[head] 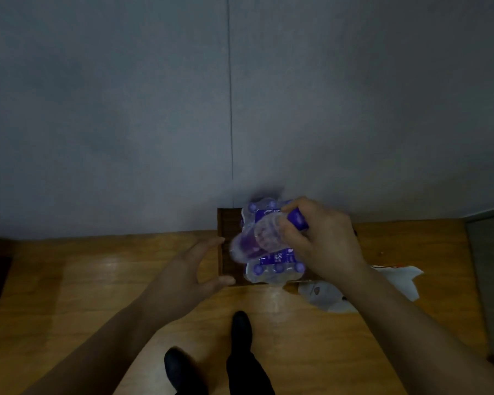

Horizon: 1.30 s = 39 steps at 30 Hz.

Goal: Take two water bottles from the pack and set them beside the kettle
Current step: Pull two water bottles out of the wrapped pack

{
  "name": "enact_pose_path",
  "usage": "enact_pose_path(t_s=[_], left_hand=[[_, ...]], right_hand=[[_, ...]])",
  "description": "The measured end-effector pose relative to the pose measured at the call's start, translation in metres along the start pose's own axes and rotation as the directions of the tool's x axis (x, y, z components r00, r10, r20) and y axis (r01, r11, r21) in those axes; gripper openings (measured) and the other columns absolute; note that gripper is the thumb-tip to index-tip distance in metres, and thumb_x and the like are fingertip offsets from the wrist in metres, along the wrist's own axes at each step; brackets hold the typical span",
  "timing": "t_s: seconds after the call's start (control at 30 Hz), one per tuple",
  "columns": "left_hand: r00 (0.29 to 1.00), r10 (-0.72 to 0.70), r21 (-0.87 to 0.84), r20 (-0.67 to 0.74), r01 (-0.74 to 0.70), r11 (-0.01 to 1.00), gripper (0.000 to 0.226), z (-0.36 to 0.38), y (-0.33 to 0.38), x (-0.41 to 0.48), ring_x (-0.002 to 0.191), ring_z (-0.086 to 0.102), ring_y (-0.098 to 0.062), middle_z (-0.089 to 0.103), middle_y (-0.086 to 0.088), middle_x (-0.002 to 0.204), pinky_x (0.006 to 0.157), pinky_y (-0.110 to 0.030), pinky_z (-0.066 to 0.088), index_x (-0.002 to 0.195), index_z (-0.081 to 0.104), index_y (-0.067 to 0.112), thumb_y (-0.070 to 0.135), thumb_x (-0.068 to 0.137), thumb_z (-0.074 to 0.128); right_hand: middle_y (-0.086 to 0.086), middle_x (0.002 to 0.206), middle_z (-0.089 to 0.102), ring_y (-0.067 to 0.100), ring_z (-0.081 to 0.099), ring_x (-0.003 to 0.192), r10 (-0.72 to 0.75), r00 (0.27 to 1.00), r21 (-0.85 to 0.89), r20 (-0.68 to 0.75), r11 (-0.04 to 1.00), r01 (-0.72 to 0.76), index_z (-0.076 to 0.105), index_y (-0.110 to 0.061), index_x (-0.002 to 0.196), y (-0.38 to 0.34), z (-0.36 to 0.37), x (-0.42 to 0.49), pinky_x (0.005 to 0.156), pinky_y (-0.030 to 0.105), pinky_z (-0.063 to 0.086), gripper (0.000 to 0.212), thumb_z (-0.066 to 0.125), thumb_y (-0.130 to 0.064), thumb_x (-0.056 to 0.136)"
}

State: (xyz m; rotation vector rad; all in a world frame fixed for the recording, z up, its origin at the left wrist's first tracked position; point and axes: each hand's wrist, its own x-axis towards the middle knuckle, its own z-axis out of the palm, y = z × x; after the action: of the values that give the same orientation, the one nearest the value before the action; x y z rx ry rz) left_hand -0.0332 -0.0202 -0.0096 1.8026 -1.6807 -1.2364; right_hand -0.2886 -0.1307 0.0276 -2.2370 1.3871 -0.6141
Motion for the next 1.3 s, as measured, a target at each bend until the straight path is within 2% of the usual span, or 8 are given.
enact_pose_path(t_s=[0.1,0.27,0.47,0.7,0.87,1.03,1.2,1.3], left_hand=[[0.999,0.04,-0.001,0.009,-0.04,0.999,0.105,-0.002,0.009,-0.002,0.116,0.056,0.01,0.051,0.038,0.13,0.091,-0.01,0.046,0.148,0.032,0.053,0.081,0.057,0.075],[0.984,0.033,0.112,-0.175,-0.013,0.994,0.067,-0.014,-0.009,-0.019,0.094,0.063,0.02,0.057,0.051,0.111,0.06,-0.003,0.047,0.119,0.039,0.074,0.091,0.059,0.065],[0.972,-0.077,0.077,-0.221,0.096,0.992,0.072,-0.026,-0.053,-0.043,0.099,0.063,0.017,0.056,0.046,0.119,0.067,-0.015,0.053,0.122,0.041,0.067,0.093,0.059,0.062],[0.958,-0.143,0.024,-0.249,0.154,0.988,0.072,-0.023,-0.063,-0.057,0.099,0.062,0.022,0.056,0.05,0.118,0.064,0.005,0.049,0.124,0.038,0.07,0.089,0.061,0.067],[0.947,-0.135,-0.03,-0.29,0.132,0.991,0.071,-0.017,-0.061,-0.063,0.098,0.06,0.026,0.056,0.053,0.115,0.064,0.009,0.045,0.12,0.039,0.075,0.088,0.059,0.07],[0.953,-0.107,-0.105,-0.283,0.08,0.991,0.069,-0.018,-0.052,-0.064,0.098,0.068,0.013,0.065,0.038,0.117,0.07,-0.001,0.053,0.122,0.045,0.069,0.068,0.065,0.085],[0.946,-0.074,-0.083,-0.316,0.05,0.995,0.066,-0.023,-0.036,-0.065,0.095,0.068,0.011,0.065,0.038,0.113,0.069,-0.003,0.054,0.118,0.046,0.069,0.069,0.064,0.085],[0.931,-0.064,-0.106,-0.358,0.027,0.994,0.065,-0.027,-0.026,-0.073,0.091,0.07,0.01,0.07,0.035,0.109,0.066,-0.002,0.053,0.117,0.05,0.065,0.063,0.065,0.088]], right_hand=[[-0.01,0.066,0.061,0.002,0.059,0.058,0.068,0.985,0.342,0.158,0.932,-0.119,0.069,-0.024,0.097,-0.04,-0.013,0.0,0.054,0.01,0.041,0.025,0.056,-0.045,0.093],[-0.006,0.073,0.067,0.0,0.064,0.065,0.118,0.905,0.615,0.409,0.697,-0.368,0.073,-0.019,0.11,-0.014,0.032,0.018,0.063,0.021,0.051,0.041,0.047,-0.049,0.098],[0.025,0.14,0.055,0.039,0.059,0.119,0.422,0.79,-0.274,0.444,0.904,-0.329,0.049,-0.004,0.146,0.12,0.14,0.046,0.097,0.038,0.046,0.043,0.051,-0.023,0.107],[0.019,0.154,0.042,0.035,0.048,0.137,0.51,0.587,-0.578,0.628,0.812,-0.087,0.038,-0.007,0.154,0.122,0.195,0.06,0.111,0.047,0.036,0.048,0.039,-0.02,0.108],[0.019,0.148,0.05,0.035,0.054,0.131,0.471,0.615,-0.56,0.632,0.827,-0.058,0.042,-0.007,0.149,0.127,0.187,0.061,0.104,0.045,0.045,0.046,0.045,-0.025,0.107],[0.019,0.118,0.07,0.035,0.067,0.103,0.336,0.806,-0.413,0.488,0.902,-0.126,0.061,-0.006,0.122,0.127,0.139,0.044,0.081,0.036,0.05,0.034,0.057,-0.033,0.102],[-0.008,0.074,0.06,0.002,0.06,0.073,0.101,0.989,-0.028,0.104,0.995,-0.099,0.057,-0.034,0.084,0.093,0.05,0.045,0.066,0.022,0.047,0.018,0.069,-0.046,0.091],[-0.006,0.087,0.062,-0.004,0.06,0.087,0.112,0.991,0.309,-0.073,0.947,-0.084,0.059,-0.04,0.09,0.053,0.009,0.049,0.076,0.007,0.041,0.023,0.06,-0.062,0.093]])
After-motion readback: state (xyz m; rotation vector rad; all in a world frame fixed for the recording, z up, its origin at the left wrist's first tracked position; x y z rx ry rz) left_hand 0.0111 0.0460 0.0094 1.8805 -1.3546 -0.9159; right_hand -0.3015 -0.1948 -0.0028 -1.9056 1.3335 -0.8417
